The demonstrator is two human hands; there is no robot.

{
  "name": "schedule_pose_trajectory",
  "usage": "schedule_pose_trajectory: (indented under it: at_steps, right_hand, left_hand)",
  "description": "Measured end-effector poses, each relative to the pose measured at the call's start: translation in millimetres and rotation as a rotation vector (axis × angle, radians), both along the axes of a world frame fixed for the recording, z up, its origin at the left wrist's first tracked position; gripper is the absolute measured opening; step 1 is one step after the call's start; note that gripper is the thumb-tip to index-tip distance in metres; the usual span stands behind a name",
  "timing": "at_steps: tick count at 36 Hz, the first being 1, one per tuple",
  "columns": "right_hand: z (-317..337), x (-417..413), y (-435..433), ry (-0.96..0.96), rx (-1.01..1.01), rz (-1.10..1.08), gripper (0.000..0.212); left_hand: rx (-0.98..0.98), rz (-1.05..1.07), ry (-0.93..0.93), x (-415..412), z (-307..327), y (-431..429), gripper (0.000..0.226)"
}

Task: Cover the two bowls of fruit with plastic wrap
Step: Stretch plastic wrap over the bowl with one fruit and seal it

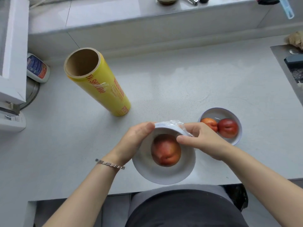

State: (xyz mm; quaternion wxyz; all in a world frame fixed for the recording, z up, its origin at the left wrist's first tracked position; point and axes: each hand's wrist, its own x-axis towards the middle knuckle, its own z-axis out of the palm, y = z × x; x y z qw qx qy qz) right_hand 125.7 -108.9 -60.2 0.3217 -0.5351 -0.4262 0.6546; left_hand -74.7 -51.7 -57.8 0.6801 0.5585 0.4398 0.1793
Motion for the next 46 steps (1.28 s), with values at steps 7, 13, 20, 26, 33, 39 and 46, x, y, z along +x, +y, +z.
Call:
schedule_pose_trajectory:
  at_steps: [7, 13, 20, 26, 33, 39, 46]
  right_hand:
    - [16.2, 5.3, 5.4, -0.093, 0.016, 0.091, 0.019]
    - [21.7, -0.7, 7.8, -0.160, -0.056, 0.037, 0.052]
    - [26.2, -8.0, 19.8, -0.248, -0.135, -0.030, 0.020]
    - [23.0, -7.7, 29.6, -0.086, -0.273, -0.083, 0.022]
    - [10.5, -21.9, 25.9, -0.125, -0.215, -0.215, 0.026]
    - [4.9, -28.6, 22.4, -0.111, -0.237, -0.187, 0.022]
    - [4.8, -18.1, 17.5, -0.026, -0.417, -0.062, 0.016]
  left_hand:
    - [0.094, 0.083, 0.011, 6.5, -8.0, -9.8, 0.087]
    - [0.127, 0.234, 0.005, 8.1, -16.4, -26.1, 0.083]
    - [0.122, 0.245, 0.071, 7.1, -13.8, -34.7, 0.041]
    - [0.136, 0.155, 0.063, 2.1, -14.7, -37.4, 0.037]
    - [0.193, 0.120, 0.062, 0.7, -11.4, -32.2, 0.035]
    - [0.258, 0.142, -0.011, -5.3, -10.8, -32.3, 0.065]
    - [0.295, 0.113, -0.015, -7.6, -12.2, -35.3, 0.064]
